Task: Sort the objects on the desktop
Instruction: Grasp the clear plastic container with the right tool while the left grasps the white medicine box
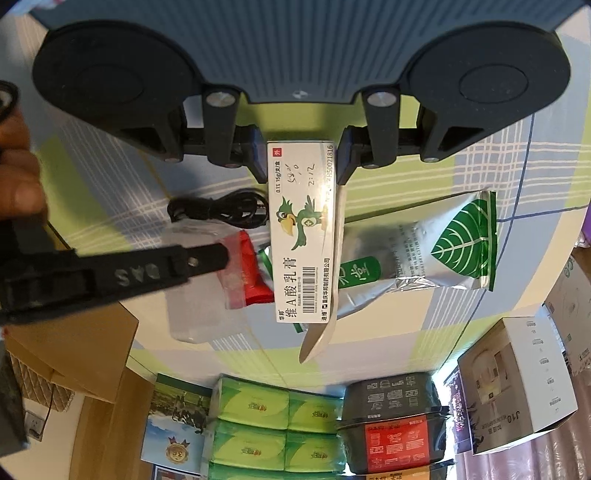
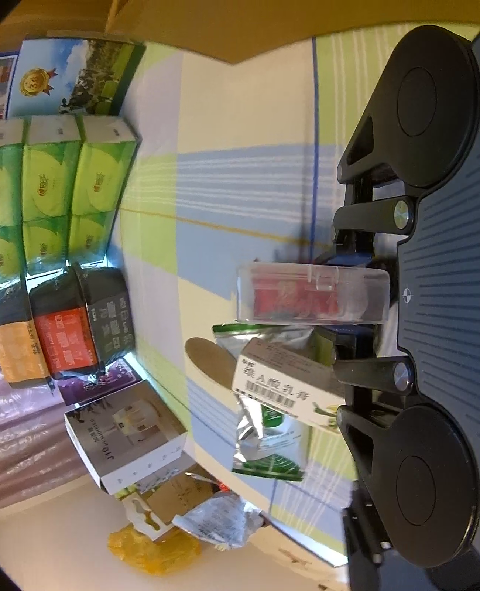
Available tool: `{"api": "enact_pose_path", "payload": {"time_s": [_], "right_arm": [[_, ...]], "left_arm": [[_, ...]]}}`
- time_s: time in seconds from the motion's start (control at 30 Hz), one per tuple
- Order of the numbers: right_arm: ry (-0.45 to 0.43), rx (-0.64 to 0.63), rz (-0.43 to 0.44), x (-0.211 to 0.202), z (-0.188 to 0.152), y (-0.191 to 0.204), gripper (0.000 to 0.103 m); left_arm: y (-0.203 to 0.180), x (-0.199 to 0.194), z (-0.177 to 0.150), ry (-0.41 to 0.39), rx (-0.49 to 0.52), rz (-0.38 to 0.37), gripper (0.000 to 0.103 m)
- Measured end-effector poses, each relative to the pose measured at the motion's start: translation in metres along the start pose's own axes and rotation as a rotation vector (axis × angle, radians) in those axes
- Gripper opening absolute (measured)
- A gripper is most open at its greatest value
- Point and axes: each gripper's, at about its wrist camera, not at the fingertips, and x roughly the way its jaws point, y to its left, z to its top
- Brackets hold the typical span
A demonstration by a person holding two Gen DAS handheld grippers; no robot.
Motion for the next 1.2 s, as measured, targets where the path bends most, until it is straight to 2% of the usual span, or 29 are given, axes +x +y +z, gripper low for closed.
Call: {"api": "enact_pose_path", "payload": {"time_s": [0.2, 0.43, 0.6, 0.7, 0.87, 1.2], "right_arm": [[0.038, -0.053, -0.067, -0.033, -0.018, 0.001, 0.028], [0.100, -0.057, -0.111, -0.080, -0.066, 0.008, 0.028], [0.119, -0.052, -0.128, -0.103, -0.097, 0.012, 0.028], [0.089, -0.085, -0.119, -0.106, -0.100, 0.017, 0.028], [0.089, -0.043, -0.100, -0.099, -0.099, 0.010, 0.029], [0.071, -0.025, -0.103, -0.095, -0.096, 0.009, 0.030]], "left_arm": [[-0.010, -0.011, -0.004, 0.026, 0.016, -0.016, 0.033], [-0.032, -0.047, -0.027, 0.055, 0.059, -0.021, 0.033], [-0.044, -0.069, -0.050, 0.051, 0.028, -0.040, 0.033], [-0.051, -0.071, -0.059, 0.052, 0.030, -0.035, 0.033], [-0.051, -0.069, -0.055, 0.013, 0.031, -0.031, 0.034], [-0.052, -0.051, -0.052, 0.035, 0.025, -0.047, 0.033]]}}
